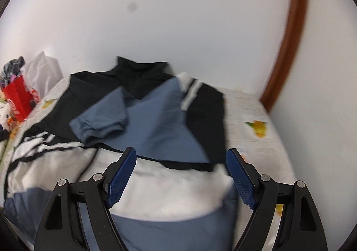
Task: Fold large clothes
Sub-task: 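Fold the held sleeve across the jacket body and release with the right tool, then grasp the folded sleeve cuff with the left tool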
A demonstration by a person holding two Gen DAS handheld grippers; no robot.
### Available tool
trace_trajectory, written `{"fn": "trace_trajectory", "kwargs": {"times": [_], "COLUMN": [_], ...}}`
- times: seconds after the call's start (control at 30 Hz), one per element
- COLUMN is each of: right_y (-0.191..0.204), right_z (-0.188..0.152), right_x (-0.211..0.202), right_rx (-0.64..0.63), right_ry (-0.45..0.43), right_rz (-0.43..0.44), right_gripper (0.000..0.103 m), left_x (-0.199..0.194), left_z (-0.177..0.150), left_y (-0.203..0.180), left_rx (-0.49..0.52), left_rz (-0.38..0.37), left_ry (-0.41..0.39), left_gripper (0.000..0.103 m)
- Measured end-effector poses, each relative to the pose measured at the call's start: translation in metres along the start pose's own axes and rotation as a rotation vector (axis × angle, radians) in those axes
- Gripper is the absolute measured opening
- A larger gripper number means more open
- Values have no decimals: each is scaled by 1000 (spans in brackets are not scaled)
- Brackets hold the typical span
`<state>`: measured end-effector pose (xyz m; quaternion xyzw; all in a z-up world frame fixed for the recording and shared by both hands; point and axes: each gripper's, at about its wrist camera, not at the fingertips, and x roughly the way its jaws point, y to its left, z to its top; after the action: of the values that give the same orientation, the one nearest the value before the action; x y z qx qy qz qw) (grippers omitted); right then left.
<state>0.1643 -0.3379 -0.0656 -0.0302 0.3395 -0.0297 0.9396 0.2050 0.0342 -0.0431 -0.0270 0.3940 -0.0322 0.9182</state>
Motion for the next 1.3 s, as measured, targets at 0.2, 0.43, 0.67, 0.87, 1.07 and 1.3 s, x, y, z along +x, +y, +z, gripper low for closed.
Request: {"fn": "trace_trajectory", "kwargs": {"times": [0.2,0.43,0.67,0.87,1.07,1.3], "right_y": [-49,-104,-151,-152,-139,-126], "right_z": [-13,-22,-26,-35,-38,-36], "right_x": [-16,-20,-5,30,59,71], "right_rx": [24,86,186,228,195,168], "right_ry": [-17,-40,-30,12,56,70], "right_rz": [-59,-121,-153,-136,-136,-130], "right_gripper": [75,75,75,75,75,75], "left_x": [21,52,100,145,182,195], "left_z": [21,41,49,40,28,22], "left_y": [-53,-94,-121,-137,-137,-141], "left_rx": [103,167,224,290,308,328], "left_rz": [-31,-51,-98,-147,-141,-125], "left_ry": [16,29,76,124,190,185], "left_gripper": [73,73,73,73,59,59]}}
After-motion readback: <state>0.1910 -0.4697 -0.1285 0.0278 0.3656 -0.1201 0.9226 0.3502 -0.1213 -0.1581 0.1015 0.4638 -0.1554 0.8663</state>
